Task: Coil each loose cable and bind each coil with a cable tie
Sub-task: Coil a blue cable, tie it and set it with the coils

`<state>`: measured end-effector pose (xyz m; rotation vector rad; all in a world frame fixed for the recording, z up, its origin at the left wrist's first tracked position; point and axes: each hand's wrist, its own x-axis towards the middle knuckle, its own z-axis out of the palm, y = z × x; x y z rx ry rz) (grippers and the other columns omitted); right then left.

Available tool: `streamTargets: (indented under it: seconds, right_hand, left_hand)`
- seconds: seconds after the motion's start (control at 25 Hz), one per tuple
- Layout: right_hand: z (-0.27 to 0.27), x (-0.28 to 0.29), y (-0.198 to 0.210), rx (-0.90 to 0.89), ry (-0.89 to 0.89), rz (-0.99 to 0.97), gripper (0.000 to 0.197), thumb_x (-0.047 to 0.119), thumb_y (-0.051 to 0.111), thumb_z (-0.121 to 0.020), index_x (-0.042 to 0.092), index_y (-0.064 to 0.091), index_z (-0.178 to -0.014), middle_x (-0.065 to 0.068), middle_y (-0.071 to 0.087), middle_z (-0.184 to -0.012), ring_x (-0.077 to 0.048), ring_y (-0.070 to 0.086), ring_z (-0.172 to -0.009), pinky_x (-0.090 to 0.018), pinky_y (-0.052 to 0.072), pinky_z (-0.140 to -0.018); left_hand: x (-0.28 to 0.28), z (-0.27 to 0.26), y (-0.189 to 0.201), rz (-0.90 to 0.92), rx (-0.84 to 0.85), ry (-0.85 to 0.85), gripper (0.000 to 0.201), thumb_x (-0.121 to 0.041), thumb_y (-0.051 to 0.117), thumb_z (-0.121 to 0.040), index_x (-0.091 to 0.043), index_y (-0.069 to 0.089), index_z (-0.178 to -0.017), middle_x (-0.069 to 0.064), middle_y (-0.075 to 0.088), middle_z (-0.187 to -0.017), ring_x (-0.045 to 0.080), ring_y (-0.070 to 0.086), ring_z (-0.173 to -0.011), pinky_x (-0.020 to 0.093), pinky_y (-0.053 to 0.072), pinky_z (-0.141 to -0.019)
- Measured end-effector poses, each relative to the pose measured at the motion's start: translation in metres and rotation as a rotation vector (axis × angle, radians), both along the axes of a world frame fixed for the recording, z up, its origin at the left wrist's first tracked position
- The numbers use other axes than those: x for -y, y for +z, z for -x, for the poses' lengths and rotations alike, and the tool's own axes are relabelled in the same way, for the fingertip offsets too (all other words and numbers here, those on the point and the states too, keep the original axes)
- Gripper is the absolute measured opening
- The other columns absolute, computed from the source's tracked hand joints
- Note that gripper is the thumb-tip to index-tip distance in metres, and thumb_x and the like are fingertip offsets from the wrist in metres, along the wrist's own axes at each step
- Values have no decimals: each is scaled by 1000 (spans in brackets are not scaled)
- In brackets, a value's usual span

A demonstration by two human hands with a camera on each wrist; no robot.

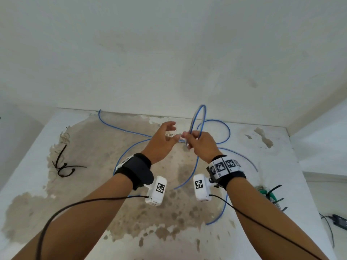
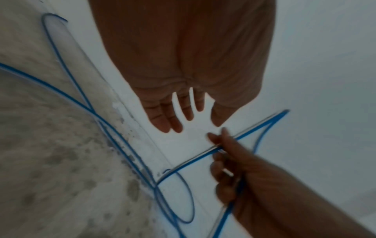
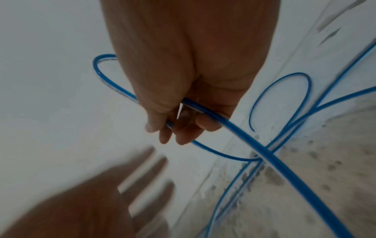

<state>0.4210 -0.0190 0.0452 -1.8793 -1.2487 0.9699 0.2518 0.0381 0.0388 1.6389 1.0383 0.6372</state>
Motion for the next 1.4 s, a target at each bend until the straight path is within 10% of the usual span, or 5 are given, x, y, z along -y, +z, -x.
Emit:
streamTargets:
  seconds: [0.24,0.44,0.76,1.0,1.4]
  right_hand:
    - [-14,-21,41,-554,-74,-123,31,38,58,-102,15,75,-89,5,53,-61,-12,56,-59,-23,40,-47]
    - [-16,-30,71,-905,-149,-178,31,37,50,-104,15,68,-91,6,49,-61,-8,54,-56,-19,34,-45]
    - [-48,-21,34,-524,-496,-65,11,29,55,-104,20,60,-104,2,36,-75,-10,32,-53,-24,33,-47]
    - [-23,9,20,-352,-237,76,35,35,36,-109,21,68,-110,7,47,-84,-10,42,-69,-27,39,-62]
    - [32,51,5,-737,-197,27,28,25,38,-109,14,57,-92,1,49,-66,-14,56,-58,-30,42,-60]
  left_hand:
    - [1,2,-26,5,-186,-155,47,-23,60,-100,-31,44,-143,-7,51,-137,13,60,-103,18,44,-87]
    - [-11,-10,-27,-26,-119,-218,12,-17,50,-104,-20,61,-108,-6,67,-109,8,61,-98,23,44,-88]
    - [-28,31,-14,140,333,355,23,-19,42,-108,-21,48,-86,-8,39,-65,8,39,-58,30,46,-66]
    - [-3,48,8,247,440,345,37,-24,44,-108,-25,33,-72,-7,25,-62,10,25,-52,25,30,-49]
    - [66,59,9,520,408,402,23,-32,47,-106,-14,59,-114,-7,26,-65,9,25,-53,26,30,-52]
